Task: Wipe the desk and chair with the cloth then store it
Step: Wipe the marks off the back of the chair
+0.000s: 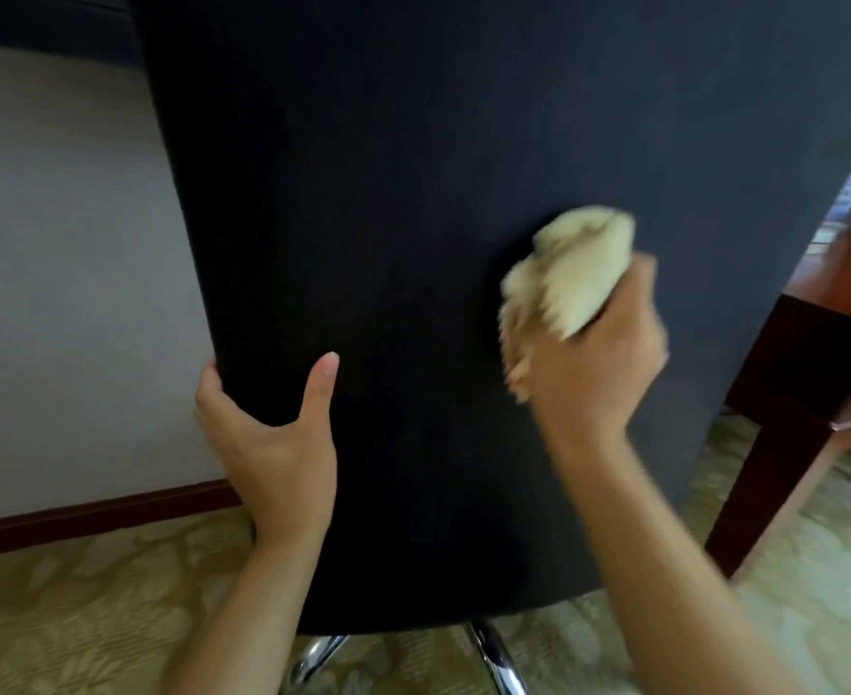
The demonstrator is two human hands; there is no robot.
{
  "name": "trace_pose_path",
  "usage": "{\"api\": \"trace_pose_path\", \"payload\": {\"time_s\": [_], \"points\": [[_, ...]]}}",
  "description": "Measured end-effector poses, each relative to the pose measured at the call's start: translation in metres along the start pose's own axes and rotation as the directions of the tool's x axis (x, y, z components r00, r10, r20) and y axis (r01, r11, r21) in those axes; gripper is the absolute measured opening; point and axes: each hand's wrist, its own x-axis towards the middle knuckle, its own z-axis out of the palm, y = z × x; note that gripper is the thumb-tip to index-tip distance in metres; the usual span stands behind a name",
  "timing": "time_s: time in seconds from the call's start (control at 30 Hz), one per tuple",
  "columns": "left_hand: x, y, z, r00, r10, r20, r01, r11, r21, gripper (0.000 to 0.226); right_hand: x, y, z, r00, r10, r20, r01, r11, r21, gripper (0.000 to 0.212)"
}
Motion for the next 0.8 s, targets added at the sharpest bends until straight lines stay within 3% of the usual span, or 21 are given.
{"api": "trace_pose_path", "payload": {"time_s": [0.1,0.17,0.23,0.3,0.37,0.47,0.57,0.63,0.7,0.8], "points": [[-0.015,0.005,0.004,0.966,0.258,-0.018,-0.251,0.952,0.174,0.074,-0.087,0.028,0.005,0.957,-0.039,0.289,0.058,0.997,-0.057,0.045],[-0.026,0.012,0.012,0.874,0.482,0.062,-0.48,0.836,0.267,0.063,-0.105,0.046,-0.004,0.94,-0.07,0.333,0.094,0.994,-0.057,0.048],[-0.034,0.018,0.024,0.725,0.661,0.193,-0.686,0.671,0.282,0.058,-0.073,0.054,-0.011,0.969,-0.098,0.225,0.098,0.995,0.014,0.035],[-0.04,0.019,0.038,0.582,0.745,0.328,-0.813,0.518,0.267,0.056,-0.015,0.047,-0.02,0.998,-0.055,0.042,0.054,0.998,0.014,0.021],[-0.039,0.012,0.049,0.511,0.753,0.415,-0.858,0.417,0.3,0.057,0.027,0.043,-0.02,0.994,-0.042,-0.098,0.046,0.998,0.044,0.016],[-0.032,0.0,0.057,0.489,0.755,0.436,-0.861,0.341,0.377,0.058,-0.005,0.058,-0.01,0.999,-0.032,0.008,0.031,0.989,0.145,0.02],[-0.03,-0.003,0.057,0.474,0.762,0.442,-0.869,0.322,0.376,0.058,-0.086,0.106,-0.015,0.952,-0.164,0.258,0.188,0.98,-0.071,0.032],[-0.03,-0.002,0.058,0.453,0.771,0.448,-0.879,0.303,0.368,0.058,-0.086,0.12,-0.023,0.943,-0.11,0.313,0.147,0.984,-0.097,0.045],[-0.029,-0.003,0.058,0.458,0.767,0.449,-0.874,0.298,0.383,0.057,-0.05,0.106,-0.027,0.977,-0.041,0.208,0.048,0.999,-0.025,0.039],[-0.029,-0.004,0.059,0.458,0.775,0.435,-0.871,0.294,0.394,0.055,0.027,0.066,-0.025,0.995,-0.083,-0.056,0.088,0.992,0.092,0.01]]}}
